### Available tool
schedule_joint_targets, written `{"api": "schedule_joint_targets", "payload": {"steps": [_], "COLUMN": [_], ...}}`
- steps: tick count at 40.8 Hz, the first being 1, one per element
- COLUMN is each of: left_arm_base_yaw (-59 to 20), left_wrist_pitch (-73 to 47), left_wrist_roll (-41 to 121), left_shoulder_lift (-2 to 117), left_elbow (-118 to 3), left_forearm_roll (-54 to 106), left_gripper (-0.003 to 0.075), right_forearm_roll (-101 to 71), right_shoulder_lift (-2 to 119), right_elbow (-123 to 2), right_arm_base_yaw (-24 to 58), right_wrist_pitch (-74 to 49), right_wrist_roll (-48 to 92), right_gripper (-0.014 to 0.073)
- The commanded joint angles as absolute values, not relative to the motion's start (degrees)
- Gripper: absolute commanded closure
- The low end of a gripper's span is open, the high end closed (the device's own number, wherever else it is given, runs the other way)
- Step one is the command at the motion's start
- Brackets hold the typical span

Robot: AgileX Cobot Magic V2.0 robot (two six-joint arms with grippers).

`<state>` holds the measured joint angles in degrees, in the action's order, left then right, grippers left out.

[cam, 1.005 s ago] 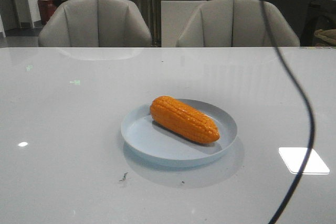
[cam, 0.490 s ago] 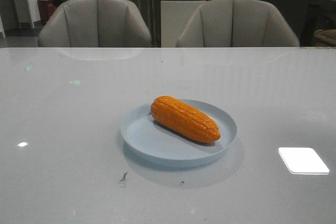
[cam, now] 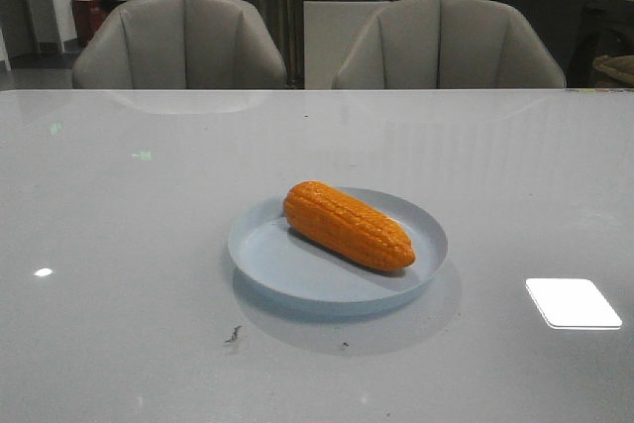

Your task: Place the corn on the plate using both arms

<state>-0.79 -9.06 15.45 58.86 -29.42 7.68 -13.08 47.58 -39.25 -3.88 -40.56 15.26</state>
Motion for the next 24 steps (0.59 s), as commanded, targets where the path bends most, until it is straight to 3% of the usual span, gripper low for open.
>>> {"api": "schedule_joint_targets", "payload": {"steps": [1,8,24], "left_arm_base_yaw": [-0.77,-0.77,-0.77], "left_wrist_pitch": [-4.9,-4.68,-4.68], "left_wrist_roll": [15.25,15.25,15.25], "left_shoulder_lift": [57.88,57.88,57.98], "left_elbow": [-31.09,-31.09,-31.09], "left_forearm_roll": [8.2,8.2,8.2], "left_gripper": [0.0428,0.0623,0.0627], "right_forearm_roll": [-14.08,-14.08,-14.08], "right_shoulder_lift": [47.12,47.12,47.12], "right_elbow": [-40.71,-40.71,-40.71], "right_arm_base_yaw": [-3.71,-3.71,-3.71], "right_wrist_pitch": [-36.4,-36.4,-36.4], "right_wrist_roll": [15.97,15.97,15.97], "right_gripper": [-0.0029,-0.0029,-0.0029]}}
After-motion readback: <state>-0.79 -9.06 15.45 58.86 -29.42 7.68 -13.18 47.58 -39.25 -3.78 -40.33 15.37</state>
